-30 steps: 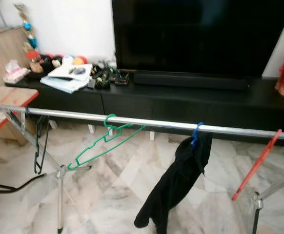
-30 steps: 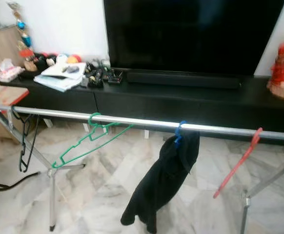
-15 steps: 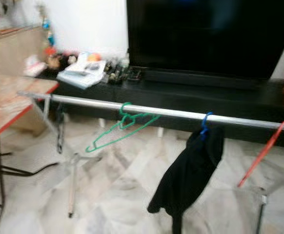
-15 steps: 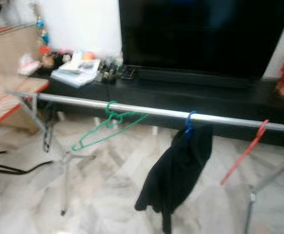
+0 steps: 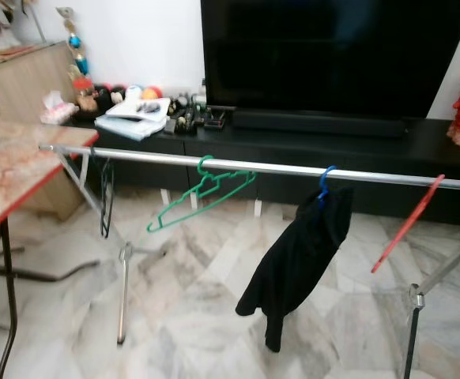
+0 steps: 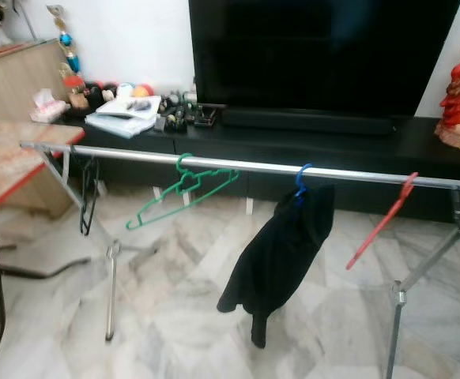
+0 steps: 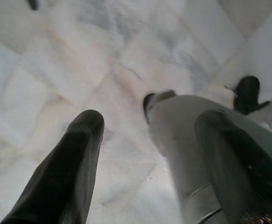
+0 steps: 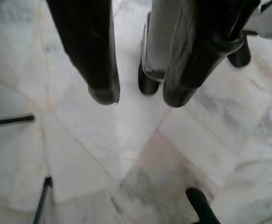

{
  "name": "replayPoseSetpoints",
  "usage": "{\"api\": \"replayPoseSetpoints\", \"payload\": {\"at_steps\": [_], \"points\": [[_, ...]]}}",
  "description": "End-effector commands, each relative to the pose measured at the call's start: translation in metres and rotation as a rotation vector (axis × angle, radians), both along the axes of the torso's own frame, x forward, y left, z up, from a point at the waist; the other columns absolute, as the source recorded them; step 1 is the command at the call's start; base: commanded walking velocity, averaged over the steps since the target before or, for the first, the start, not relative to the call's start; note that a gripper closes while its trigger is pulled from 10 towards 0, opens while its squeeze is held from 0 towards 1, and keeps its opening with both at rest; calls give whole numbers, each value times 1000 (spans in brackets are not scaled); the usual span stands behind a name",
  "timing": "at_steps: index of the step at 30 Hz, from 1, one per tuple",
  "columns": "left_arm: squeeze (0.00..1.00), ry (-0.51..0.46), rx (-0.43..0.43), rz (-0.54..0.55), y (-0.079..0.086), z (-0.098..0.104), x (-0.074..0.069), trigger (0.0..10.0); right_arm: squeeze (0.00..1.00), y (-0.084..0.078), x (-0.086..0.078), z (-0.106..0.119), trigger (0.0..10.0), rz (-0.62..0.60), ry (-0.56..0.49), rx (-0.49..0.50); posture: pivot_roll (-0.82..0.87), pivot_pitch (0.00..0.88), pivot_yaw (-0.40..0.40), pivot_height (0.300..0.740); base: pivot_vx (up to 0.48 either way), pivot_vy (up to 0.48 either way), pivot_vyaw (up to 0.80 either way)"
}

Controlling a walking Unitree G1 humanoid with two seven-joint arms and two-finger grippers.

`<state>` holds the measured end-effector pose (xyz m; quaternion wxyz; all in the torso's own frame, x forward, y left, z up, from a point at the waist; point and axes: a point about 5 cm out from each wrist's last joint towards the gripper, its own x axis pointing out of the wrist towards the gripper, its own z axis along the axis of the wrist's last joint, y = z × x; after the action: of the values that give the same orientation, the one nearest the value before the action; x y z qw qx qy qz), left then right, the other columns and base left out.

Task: Hang hanger

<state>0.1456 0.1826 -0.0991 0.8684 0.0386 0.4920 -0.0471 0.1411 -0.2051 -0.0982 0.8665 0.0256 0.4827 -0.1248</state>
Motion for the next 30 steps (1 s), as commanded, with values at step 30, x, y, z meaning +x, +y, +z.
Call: {"api": "replayPoseSetpoints", "payload": {"at_steps": [30], "points": [[0,35,-6,-2,2,-3,-7,10000,0,7,-2,-2,10000,22,23,14,4,0,15,740,0,-77,-429]]}}
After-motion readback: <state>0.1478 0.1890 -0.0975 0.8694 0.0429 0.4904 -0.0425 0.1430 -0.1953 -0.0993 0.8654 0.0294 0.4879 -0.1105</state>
